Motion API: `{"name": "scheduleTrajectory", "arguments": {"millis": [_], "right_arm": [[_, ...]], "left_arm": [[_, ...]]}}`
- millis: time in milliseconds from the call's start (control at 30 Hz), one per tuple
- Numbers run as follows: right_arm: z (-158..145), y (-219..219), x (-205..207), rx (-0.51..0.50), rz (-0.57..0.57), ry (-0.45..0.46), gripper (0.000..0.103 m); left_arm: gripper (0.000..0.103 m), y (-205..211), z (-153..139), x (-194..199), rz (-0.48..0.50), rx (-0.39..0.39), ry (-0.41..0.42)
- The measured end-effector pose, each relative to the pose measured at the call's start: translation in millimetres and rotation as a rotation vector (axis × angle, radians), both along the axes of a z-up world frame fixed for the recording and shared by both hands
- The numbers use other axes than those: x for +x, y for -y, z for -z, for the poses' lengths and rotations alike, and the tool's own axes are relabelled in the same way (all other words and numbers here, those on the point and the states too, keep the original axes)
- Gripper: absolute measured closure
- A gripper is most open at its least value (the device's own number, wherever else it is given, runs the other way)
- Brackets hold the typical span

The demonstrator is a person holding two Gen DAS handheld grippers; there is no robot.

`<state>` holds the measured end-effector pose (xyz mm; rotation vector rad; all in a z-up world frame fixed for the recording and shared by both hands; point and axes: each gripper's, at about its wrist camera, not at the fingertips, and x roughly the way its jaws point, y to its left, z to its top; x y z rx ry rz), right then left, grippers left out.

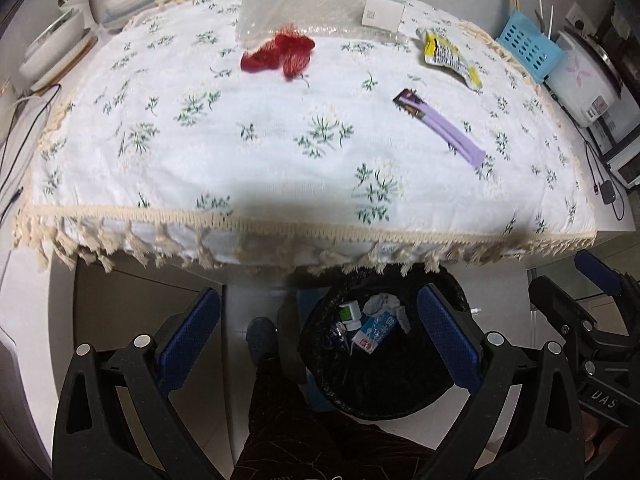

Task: Collect trash
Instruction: 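Raise both tools from the bin back over the tablecloth, then grasp the clear plastic tube with the left gripper while the right gripper grasps the purple stick packet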

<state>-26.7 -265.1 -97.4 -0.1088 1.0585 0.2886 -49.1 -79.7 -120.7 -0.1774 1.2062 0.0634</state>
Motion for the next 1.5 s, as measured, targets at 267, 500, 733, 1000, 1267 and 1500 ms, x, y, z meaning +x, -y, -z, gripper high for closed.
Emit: {"name": "scheduleTrajectory", "arguments": {"millis": [267, 500, 733, 1000, 1267, 1500], "right_arm": [[-26, -8, 16, 0.012, -0.014, 0.049, 0.013], [-46, -12, 35, 0.028, -0.006, 0.085, 0.013], [-50, -19, 58, 0.020, 0.007, 0.073, 0.013], [-48, -32, 85, 0.006, -0.029, 0.029, 0.013], [-41, -37, 110, -0.008, -0.031, 0.004, 0.013], [-30, -43, 131, -0.031, -0.033, -0.046, 0.013]], "left_arm": [[0.006, -15, -21, 21, -0.011, -0.001, 0.019], [0.006, -26, -44, 40, -0.006, 0.006, 0.056], [0.007, -37, -52, 67, 0.001, 0.006, 0.058], [0.007, -50, -59, 104, 0.011, 0.018, 0.054], [0.007, -66, -57, 145, 0.018, 0.016, 0.041], [0.008, -81, -54, 187, 0.028, 0.021, 0.031]]}}
